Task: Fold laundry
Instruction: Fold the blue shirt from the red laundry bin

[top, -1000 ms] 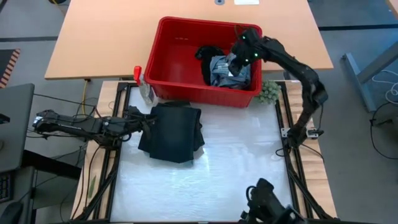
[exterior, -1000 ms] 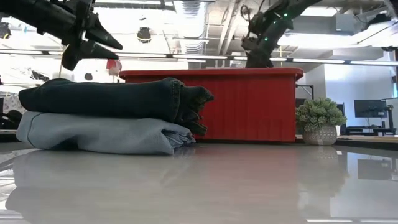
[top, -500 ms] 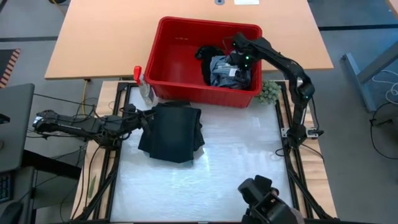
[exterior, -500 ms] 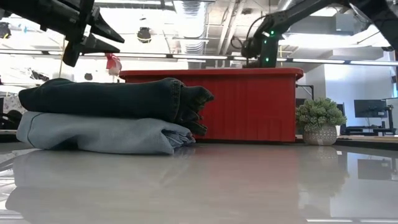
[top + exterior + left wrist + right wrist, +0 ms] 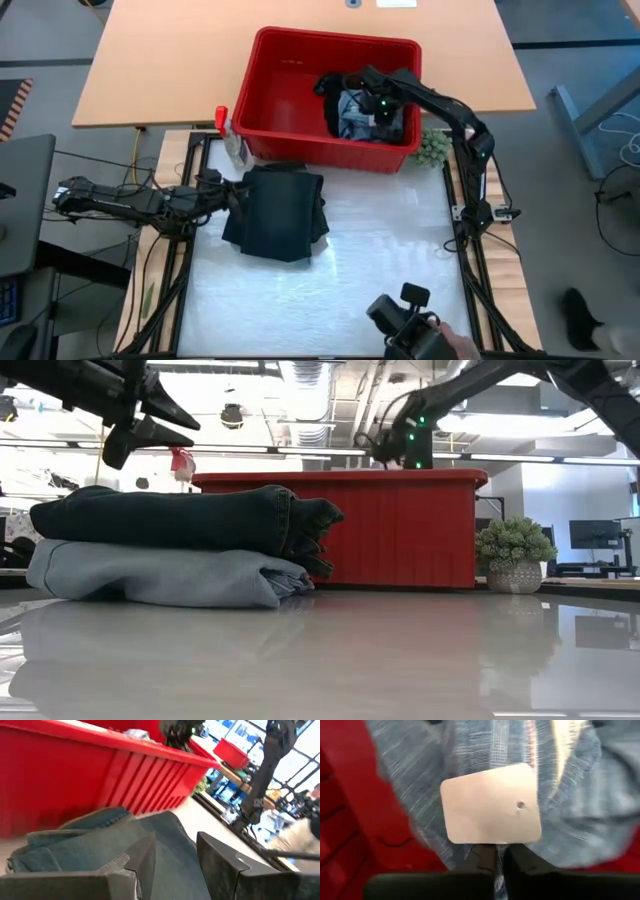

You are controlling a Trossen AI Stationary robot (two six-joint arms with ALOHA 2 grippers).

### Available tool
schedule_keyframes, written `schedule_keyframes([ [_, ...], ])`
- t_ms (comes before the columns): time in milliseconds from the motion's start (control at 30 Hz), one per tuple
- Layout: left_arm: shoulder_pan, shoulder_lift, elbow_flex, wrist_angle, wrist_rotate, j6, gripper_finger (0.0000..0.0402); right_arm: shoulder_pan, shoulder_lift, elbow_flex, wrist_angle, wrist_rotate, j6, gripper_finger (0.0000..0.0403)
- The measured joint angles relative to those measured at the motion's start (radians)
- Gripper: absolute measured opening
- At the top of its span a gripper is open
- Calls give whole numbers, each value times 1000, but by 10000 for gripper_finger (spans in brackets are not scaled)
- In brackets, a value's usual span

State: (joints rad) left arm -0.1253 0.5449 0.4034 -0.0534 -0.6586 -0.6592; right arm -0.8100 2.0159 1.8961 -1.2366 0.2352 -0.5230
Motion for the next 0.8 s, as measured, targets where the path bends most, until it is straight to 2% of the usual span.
schedule_keyframes([
  [67, 0, 0, 0, -16, 15, 0, 130, 17, -10, 34, -3, 69, 1, 29],
  [200, 0, 0, 0, -43, 35, 0, 130, 53, -55, 132, -5, 177, 7, 48],
  [433, 0, 0, 0, -75, 76, 0, 130, 117, -170, 400, 35, 270, 3, 32],
  [500, 0, 0, 0, -76, 80, 0, 130, 140, -210, 462, 59, 275, 6, 32],
  [700, 0, 0, 0, -92, 130, 25, 130, 259, -423, 422, 227, 284, 54, 33],
  [800, 0, 0, 0, -93, 151, 31, 130, 328, -506, 421, 279, 166, 163, 35],
])
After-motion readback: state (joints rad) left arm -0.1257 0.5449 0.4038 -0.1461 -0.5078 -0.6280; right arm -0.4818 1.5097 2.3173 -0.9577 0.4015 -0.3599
